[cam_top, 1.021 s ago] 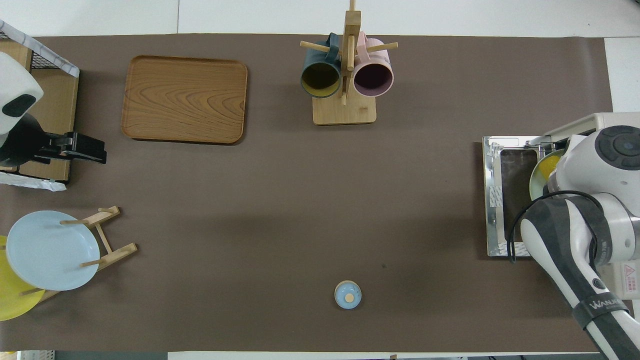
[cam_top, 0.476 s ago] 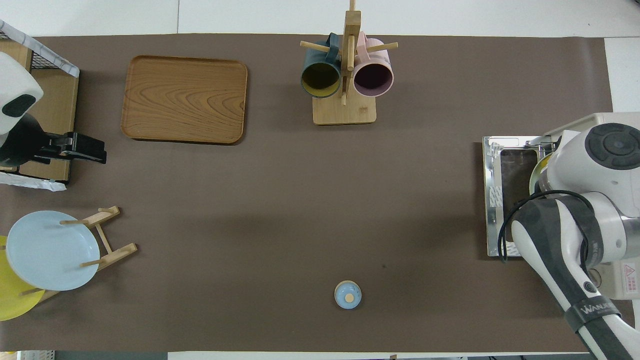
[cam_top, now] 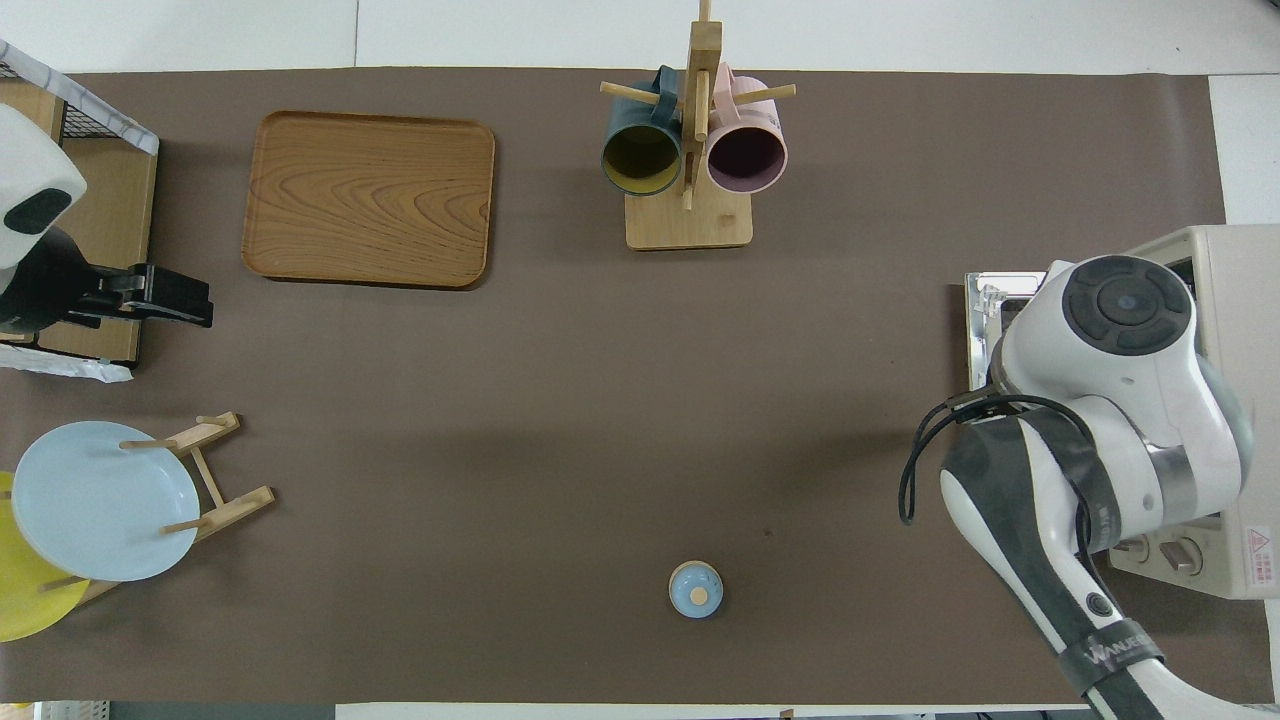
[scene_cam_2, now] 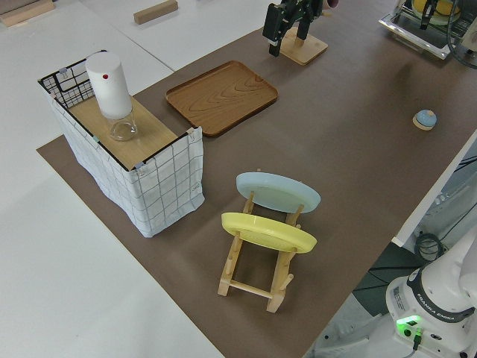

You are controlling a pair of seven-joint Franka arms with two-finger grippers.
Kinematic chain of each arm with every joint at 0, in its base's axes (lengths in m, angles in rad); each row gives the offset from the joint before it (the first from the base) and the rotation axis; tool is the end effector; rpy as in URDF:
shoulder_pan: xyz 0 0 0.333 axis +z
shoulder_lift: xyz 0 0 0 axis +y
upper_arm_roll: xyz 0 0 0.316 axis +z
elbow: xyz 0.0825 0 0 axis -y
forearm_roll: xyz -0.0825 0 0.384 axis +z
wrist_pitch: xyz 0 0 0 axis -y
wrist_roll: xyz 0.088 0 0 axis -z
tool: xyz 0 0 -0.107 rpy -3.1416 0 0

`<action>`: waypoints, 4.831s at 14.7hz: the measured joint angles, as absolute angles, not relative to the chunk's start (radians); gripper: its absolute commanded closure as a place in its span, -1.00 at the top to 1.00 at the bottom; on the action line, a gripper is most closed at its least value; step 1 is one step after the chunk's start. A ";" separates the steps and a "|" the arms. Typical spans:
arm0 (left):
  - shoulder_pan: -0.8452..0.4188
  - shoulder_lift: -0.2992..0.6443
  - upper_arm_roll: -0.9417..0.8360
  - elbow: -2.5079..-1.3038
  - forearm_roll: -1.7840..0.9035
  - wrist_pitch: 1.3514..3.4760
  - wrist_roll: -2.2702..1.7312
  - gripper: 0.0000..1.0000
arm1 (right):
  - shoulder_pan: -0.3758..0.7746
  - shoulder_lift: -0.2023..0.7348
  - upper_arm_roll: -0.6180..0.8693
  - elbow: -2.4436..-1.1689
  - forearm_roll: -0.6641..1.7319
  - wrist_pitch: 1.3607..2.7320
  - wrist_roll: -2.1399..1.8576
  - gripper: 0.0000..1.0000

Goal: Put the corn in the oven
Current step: 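Slide the plate into the oven with the right gripper, then open the right gripper and pull it out of the oven, then push the oven door shut with the right gripper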

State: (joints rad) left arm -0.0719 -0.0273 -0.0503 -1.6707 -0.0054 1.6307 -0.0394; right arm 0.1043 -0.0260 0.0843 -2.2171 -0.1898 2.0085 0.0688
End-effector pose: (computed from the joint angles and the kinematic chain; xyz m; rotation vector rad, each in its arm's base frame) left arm 0.5453 -0.0679 0.5974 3.1359 -0.1293 -0.0204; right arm 0.4956 0.0832 0.3746 2.9270 0.3173 -0.2358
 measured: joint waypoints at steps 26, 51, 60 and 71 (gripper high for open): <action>-0.072 -0.027 -0.050 -1.671 -0.005 1.631 -0.039 1.00 | 0.026 -0.047 0.074 -2.484 -0.183 2.241 0.100 -1.00; -0.072 -0.027 -0.050 -1.671 -0.005 1.631 -0.039 1.00 | -0.136 -0.173 0.089 -2.184 -0.328 1.779 -0.321 -1.00; -0.072 -0.027 -0.050 -1.671 -0.005 1.631 -0.039 1.00 | -0.216 -0.186 0.081 -2.167 -0.319 1.785 -0.459 -0.94; -0.072 -0.027 -0.050 -1.671 -0.005 1.631 -0.039 1.00 | -0.099 -0.123 0.081 -1.890 -0.127 1.667 -0.425 1.00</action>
